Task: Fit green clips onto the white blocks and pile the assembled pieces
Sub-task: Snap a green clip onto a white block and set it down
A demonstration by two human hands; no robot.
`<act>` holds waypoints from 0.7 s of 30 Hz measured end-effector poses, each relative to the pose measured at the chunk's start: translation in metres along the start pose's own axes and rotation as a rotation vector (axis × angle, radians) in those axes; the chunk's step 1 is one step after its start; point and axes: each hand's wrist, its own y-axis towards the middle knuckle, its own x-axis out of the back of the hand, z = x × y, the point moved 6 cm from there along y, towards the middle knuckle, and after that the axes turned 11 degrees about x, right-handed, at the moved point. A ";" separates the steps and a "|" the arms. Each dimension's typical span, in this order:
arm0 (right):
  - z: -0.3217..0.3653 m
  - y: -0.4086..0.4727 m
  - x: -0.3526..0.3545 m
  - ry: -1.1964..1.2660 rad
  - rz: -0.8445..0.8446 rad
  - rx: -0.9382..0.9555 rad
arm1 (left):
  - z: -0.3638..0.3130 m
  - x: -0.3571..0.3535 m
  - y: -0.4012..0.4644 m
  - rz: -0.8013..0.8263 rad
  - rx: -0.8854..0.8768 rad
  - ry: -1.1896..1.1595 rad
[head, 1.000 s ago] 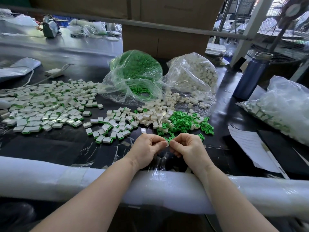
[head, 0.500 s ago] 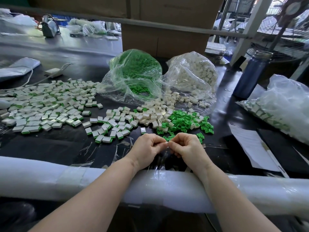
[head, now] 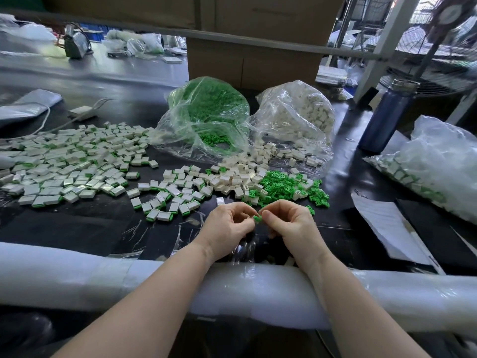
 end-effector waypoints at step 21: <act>-0.005 -0.002 -0.009 -0.002 0.142 -0.117 | -0.006 -0.013 -0.002 0.112 -0.105 0.069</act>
